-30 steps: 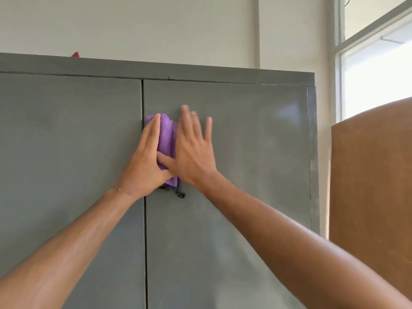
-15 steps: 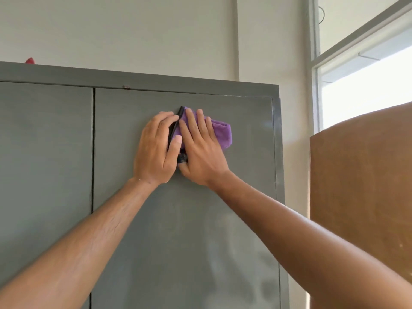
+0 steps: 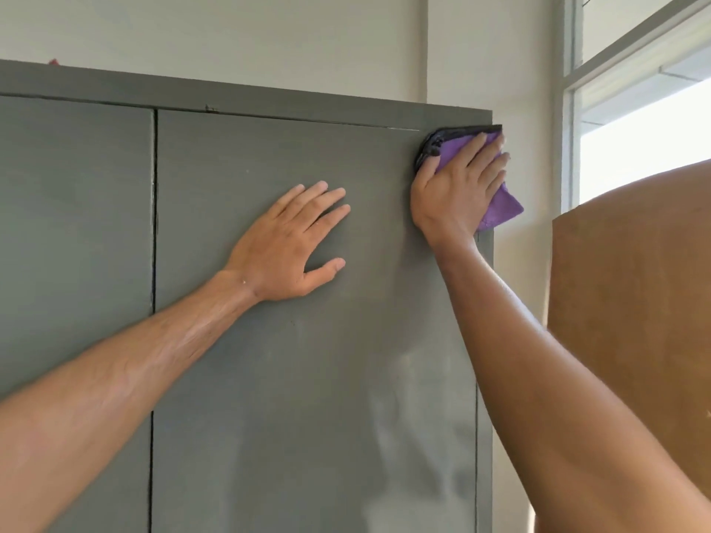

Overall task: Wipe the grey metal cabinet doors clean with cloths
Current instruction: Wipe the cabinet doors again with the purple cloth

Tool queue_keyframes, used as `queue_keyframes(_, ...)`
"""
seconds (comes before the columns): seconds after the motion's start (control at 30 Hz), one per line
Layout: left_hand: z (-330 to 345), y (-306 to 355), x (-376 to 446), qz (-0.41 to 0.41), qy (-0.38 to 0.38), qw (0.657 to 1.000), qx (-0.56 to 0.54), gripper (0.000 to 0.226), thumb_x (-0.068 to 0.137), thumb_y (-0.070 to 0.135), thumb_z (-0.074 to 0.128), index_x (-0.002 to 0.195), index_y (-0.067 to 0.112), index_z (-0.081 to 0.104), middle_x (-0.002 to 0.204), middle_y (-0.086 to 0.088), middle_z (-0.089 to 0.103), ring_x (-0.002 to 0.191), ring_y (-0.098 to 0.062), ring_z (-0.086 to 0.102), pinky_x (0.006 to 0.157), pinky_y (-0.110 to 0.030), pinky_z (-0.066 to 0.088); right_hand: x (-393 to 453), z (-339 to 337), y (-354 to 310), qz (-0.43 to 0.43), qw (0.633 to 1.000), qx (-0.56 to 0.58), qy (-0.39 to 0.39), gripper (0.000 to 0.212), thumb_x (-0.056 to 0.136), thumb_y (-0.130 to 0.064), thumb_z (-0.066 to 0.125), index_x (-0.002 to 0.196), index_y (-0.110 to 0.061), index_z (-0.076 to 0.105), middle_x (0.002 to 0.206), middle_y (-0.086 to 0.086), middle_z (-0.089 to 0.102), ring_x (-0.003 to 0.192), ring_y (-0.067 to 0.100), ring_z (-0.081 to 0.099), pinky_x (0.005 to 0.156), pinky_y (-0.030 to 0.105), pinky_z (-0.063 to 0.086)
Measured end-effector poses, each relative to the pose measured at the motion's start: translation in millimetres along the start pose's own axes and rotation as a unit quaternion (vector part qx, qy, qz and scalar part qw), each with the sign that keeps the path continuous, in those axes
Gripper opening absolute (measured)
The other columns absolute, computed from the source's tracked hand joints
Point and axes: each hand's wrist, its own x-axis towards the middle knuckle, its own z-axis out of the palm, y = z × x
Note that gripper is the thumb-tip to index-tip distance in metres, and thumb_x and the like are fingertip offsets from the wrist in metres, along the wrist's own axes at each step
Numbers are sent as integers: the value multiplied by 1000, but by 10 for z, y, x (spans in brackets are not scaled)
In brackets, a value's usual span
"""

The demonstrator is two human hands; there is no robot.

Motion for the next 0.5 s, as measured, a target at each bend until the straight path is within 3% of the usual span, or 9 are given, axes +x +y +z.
queue_keyframes(0.13,9,11,7,0,5,1000,7,75,98,56,51,156,9,43,166,-9,34,157,-30,26,128,-50,20,-495,-56,461,30,998,44,-14,77,102,-42,32,162,3,12,169,26,11,155,44,17,128,49,14)
queue_keyframes(0.27,12,23,16,-5,12,1000,7,75,98,57,49,155,8,43,166,-9,34,156,-31,27,128,-50,20,-1671,-79,1146,33,998,39,-37,79,97,-32,37,162,4,11,169,26,9,157,42,11,128,52,14)
queue_keyframes(0.37,3,30,12,4,18,1000,0,76,98,61,48,153,8,46,165,-10,37,155,-31,29,128,-50,20,-2592,-186,1662,23,995,25,-94,77,100,-37,28,162,3,6,171,23,4,159,40,4,126,59,17)
queue_keyframes(0.5,38,37,9,85,7,996,0,68,101,57,49,148,9,53,160,-11,44,151,-31,37,127,-49,23,-2380,-168,1664,1,993,8,-121,79,98,-36,29,161,8,8,170,26,5,158,44,4,126,60,14)
